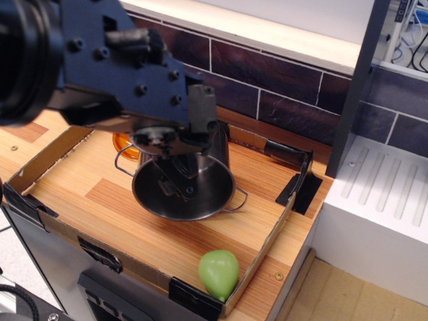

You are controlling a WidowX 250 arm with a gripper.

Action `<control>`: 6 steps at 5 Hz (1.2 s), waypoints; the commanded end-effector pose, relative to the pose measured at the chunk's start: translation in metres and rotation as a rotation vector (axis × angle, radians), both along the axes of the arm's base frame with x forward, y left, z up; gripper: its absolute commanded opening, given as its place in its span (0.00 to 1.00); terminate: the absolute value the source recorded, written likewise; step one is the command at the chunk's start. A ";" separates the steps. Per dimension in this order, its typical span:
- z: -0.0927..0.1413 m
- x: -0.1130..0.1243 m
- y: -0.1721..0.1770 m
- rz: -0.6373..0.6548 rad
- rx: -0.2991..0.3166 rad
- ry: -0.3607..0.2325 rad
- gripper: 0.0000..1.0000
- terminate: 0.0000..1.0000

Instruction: Upright metal pot

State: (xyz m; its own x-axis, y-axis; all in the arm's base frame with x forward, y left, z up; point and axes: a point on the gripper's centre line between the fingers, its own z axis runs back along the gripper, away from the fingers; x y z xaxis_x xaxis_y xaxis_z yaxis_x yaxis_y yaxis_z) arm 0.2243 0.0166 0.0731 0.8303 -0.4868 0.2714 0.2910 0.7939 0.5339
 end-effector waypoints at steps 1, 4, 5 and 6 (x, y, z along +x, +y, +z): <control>0.002 0.015 0.008 0.073 -0.039 0.011 1.00 0.00; 0.007 0.019 0.016 0.159 -0.157 0.127 0.00 0.00; 0.012 0.022 0.021 0.214 -0.254 0.235 0.00 0.00; 0.006 0.027 0.029 0.333 -0.291 0.316 0.00 0.00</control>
